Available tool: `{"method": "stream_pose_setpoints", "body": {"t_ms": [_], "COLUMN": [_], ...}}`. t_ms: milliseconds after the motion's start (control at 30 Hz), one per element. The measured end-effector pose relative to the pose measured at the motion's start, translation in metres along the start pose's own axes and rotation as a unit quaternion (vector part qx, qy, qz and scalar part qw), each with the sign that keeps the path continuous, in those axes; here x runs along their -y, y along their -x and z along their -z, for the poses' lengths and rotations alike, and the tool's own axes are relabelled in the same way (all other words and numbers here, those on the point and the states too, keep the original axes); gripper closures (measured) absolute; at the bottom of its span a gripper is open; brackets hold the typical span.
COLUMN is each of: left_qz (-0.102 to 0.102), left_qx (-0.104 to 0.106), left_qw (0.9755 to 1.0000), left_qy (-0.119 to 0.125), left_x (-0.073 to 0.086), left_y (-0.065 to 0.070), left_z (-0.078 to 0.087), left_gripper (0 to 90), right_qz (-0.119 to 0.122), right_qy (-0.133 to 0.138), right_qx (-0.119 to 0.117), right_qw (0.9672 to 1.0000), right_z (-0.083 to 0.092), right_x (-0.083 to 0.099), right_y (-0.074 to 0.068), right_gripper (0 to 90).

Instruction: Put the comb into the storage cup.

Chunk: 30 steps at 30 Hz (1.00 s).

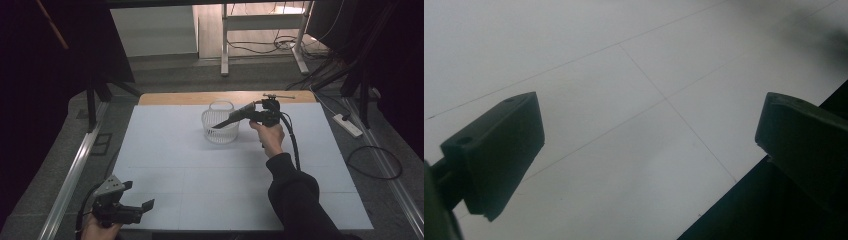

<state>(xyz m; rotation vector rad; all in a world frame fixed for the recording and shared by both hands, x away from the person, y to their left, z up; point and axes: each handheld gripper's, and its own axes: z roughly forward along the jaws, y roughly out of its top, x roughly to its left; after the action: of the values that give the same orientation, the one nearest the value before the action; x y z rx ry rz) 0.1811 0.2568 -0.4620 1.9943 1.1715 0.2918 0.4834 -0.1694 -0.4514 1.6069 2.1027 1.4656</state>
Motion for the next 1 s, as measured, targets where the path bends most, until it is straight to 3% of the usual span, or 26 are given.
{"method": "stream_pose_setpoints", "body": {"t_ms": [367,633,1000], "left_qz": [0.001,0.001,0.001], "left_qx": [0.000,0.001,0.001], "left_qw": [1.0000,1.0000,1.0000], "left_qy": [0.000,-0.001,0.002], "left_x": [0.000,0.000,0.000], "left_y": [0.000,0.000,0.000], "left_z": [0.000,0.000,0.000], "left_gripper": [0.3,0.3,0.3], "right_qz": [0.054,0.107,0.114], "right_qy": [-0.008,-0.022,-0.024], "right_qx": [0.021,0.034,0.034], "right_qw": [0.9983,0.9934,0.9926], "right_z": [0.006,0.010,0.018], "right_x": [-0.001,0.000,-0.001], "right_y": [-0.008,-0.016,-0.019], "right_gripper": [33.8,26.3,19.2]}}
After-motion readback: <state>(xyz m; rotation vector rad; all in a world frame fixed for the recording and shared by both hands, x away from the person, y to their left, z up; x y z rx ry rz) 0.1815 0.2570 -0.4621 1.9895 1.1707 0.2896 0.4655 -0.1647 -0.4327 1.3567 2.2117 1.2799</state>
